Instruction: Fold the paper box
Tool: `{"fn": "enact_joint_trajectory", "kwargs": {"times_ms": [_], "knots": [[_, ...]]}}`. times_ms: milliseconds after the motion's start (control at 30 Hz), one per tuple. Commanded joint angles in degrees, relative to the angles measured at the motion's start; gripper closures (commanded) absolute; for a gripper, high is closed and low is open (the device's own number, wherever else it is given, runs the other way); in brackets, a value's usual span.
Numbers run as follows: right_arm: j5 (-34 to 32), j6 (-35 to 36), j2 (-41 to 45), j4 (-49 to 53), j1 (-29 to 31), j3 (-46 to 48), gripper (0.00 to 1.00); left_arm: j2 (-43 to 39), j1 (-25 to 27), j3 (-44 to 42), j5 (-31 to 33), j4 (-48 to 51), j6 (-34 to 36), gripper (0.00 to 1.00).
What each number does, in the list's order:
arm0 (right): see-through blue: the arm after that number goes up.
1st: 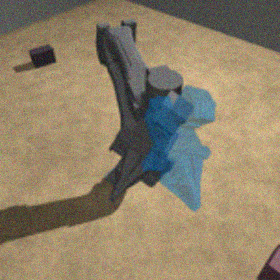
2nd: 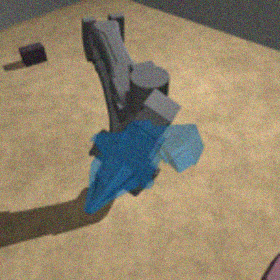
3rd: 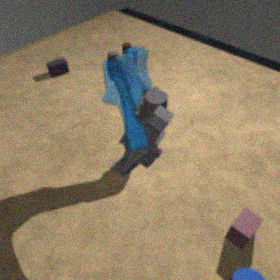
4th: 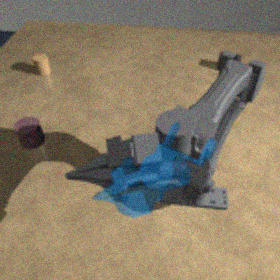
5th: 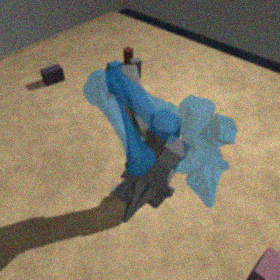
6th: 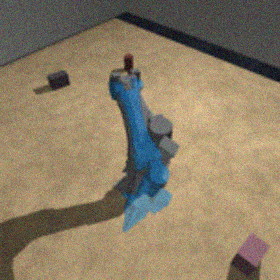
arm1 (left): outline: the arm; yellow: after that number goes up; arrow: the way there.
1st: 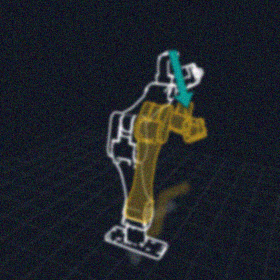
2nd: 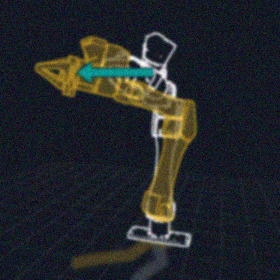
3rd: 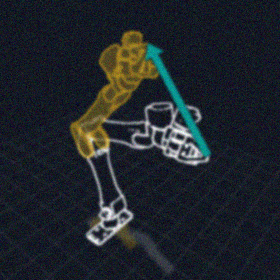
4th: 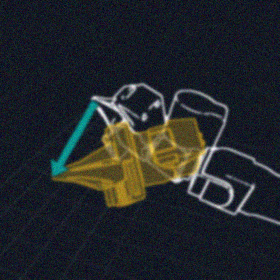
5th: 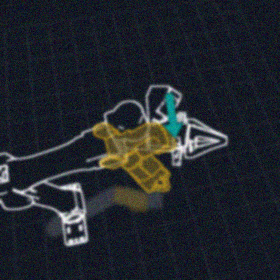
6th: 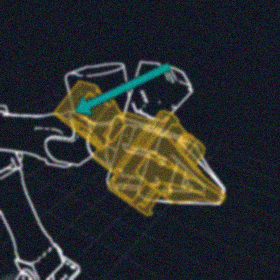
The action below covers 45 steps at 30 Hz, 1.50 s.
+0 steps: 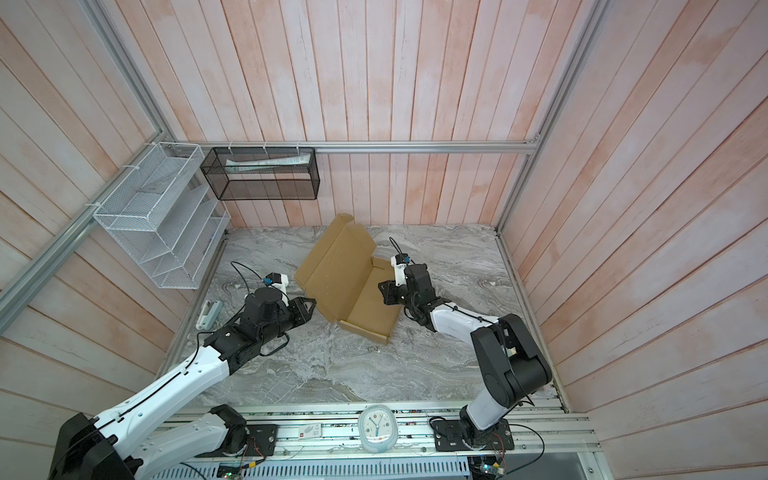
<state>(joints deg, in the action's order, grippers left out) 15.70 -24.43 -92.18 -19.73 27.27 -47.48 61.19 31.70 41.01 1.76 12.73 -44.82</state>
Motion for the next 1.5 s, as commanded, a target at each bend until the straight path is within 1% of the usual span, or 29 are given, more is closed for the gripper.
{"fn": "enact_joint_trajectory", "kwargs": {"times_ms": [0,67,467,767,967,1233,1333,1467], "knots": [[0.8,-0.5,0.3,-1.1,-0.3,1.3,0.81,1.7,0.3,0.3,1.6,-2.4,0.3,0.60],[0.7,-0.5,0.5,-1.2,-0.3,1.4,0.81,2.9,0.3,0.8,1.6,-3.2,0.6,0.60],[0.9,-0.5,0.7,-1.0,-0.7,1.8,0.81,8.9,0.2,2.9,1.1,-6.7,2.2,0.71],[1.1,-0.6,0.7,-1.1,-1.0,2.1,0.81,11.0,0.3,3.9,1.8,-7.7,3.1,0.83],[1.2,-0.5,0.7,-0.8,-1.2,1.6,0.81,11.8,0.3,4.6,3.0,-7.6,4.9,0.90],[1.1,-0.1,1.1,0.4,-1.7,0.9,0.81,13.0,-0.6,6.0,4.7,-7.6,10.3,1.00],[0.9,0.3,1.4,1.0,-2.3,0.6,0.81,13.2,-1.3,6.1,4.1,-8.3,13.1,1.00],[0.8,1.4,2.4,2.4,-3.8,-0.2,0.81,13.1,-2.8,5.4,1.4,-9.7,17.9,1.00]]}}
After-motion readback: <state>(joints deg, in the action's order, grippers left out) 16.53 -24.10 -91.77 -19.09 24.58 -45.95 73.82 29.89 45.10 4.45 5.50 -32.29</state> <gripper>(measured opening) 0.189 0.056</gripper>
